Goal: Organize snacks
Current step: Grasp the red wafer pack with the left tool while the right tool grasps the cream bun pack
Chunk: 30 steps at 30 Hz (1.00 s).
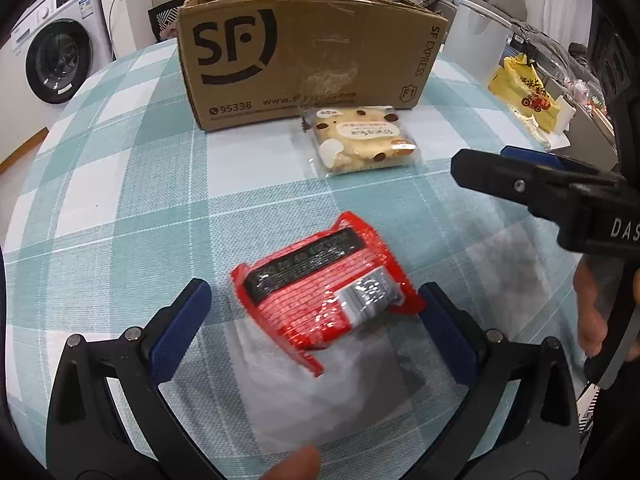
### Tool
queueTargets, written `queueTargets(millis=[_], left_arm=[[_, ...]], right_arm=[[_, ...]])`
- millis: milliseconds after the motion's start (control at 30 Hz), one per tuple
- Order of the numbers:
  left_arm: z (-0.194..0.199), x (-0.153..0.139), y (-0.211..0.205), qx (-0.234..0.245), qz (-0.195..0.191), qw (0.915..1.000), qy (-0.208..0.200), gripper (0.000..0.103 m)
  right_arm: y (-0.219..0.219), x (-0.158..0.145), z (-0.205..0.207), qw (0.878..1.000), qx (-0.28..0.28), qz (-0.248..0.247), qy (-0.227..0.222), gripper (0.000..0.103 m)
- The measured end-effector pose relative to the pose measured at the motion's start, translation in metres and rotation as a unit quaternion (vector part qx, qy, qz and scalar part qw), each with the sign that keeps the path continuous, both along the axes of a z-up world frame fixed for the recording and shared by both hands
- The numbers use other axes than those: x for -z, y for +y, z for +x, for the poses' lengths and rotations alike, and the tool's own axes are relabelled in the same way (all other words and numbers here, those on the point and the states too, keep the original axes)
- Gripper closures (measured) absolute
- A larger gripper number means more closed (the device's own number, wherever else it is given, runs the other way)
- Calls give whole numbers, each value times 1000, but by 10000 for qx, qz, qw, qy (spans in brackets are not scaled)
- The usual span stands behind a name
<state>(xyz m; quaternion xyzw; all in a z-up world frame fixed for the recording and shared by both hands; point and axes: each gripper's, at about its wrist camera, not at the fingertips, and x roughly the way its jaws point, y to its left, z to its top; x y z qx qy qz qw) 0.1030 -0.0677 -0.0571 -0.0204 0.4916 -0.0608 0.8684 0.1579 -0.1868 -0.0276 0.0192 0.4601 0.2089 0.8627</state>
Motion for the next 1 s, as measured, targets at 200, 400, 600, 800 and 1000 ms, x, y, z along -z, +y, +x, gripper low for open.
queueTargets(millis=[200,400,600,800,1000], left_arm=[[0,-2,22,-172,-162,9997,-33,1],[3,-4,45,-435,-401,9982,-137,12],[3,-7,53,-402,-400,9982,-204,38],[-1,-11,59,-435,-443,9973,-390,58],[1,-11,72,-655,-529,9954,-467,61]], right_arm=[[6,4,4,9999,-49,-92,54,0],[19,9,9,9997,-142,-181,104,0],[35,14,17,9995,-163,-199,182,0],[50,18,23,9993,-250,-193,182,0],[64,23,30,9992,-291,-220,190,0]])
